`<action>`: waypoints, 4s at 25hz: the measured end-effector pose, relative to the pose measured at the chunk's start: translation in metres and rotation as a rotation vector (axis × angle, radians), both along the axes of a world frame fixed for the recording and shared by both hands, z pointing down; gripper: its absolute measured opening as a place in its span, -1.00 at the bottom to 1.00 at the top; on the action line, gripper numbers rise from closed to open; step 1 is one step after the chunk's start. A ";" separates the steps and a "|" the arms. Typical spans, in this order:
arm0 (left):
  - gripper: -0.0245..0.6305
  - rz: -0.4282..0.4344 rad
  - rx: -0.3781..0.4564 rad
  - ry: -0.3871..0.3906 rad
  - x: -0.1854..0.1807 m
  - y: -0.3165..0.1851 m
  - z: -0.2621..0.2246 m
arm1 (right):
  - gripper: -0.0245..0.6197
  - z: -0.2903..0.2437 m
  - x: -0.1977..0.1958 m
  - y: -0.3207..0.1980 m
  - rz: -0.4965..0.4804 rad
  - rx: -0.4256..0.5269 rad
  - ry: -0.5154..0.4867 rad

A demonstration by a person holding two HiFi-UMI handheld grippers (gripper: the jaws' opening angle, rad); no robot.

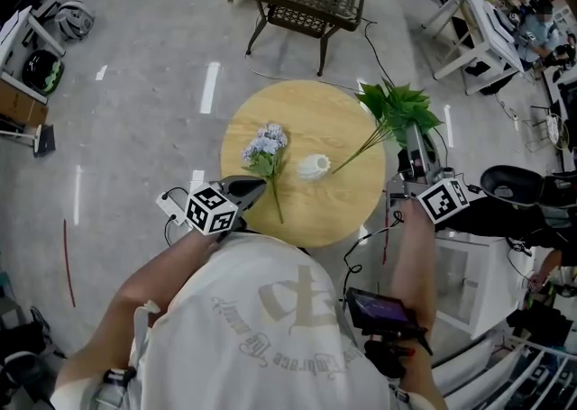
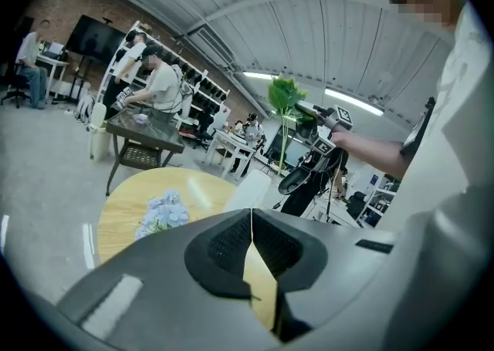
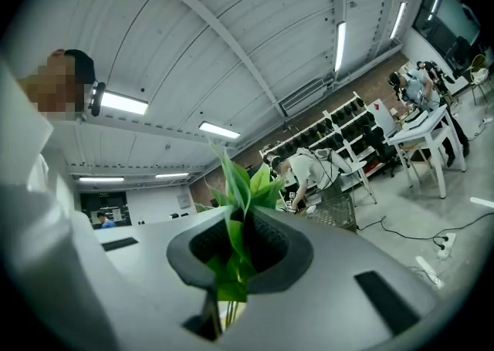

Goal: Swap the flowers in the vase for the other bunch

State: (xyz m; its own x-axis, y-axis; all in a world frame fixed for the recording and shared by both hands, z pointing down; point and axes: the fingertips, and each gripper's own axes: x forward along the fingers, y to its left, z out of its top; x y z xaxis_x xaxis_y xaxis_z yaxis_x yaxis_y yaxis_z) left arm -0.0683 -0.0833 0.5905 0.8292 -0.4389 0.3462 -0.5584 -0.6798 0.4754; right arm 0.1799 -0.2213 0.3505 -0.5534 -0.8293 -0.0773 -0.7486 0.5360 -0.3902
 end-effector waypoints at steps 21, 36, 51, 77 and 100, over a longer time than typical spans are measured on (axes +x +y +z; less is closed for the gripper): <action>-0.90 -0.055 -0.021 -0.011 -0.021 -0.005 -0.006 | -0.86 -0.001 -0.050 -0.019 -0.089 0.077 0.040; -0.90 -0.077 -0.036 -0.009 -0.032 0.005 0.009 | -0.86 0.040 -0.087 0.006 -0.170 0.114 0.126; -0.90 -0.089 -0.050 -0.033 -0.034 0.002 -0.007 | -0.86 0.066 -0.085 0.003 -0.156 0.073 0.138; -0.90 -0.080 -0.055 -0.046 -0.030 0.017 0.000 | -0.86 0.132 -0.111 0.043 -0.239 0.050 0.268; -0.90 -0.024 -0.057 -0.058 -0.020 0.020 0.001 | -0.85 0.151 -0.119 0.061 -0.284 0.048 0.427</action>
State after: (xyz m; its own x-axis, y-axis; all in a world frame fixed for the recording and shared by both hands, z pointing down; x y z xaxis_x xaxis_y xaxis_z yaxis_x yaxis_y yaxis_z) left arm -0.0887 -0.0634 0.5915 0.7966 -0.4363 0.4184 -0.6017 -0.6389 0.4794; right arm 0.0608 -0.1599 0.5011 -0.7467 -0.6430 0.1704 -0.6584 0.7509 -0.0519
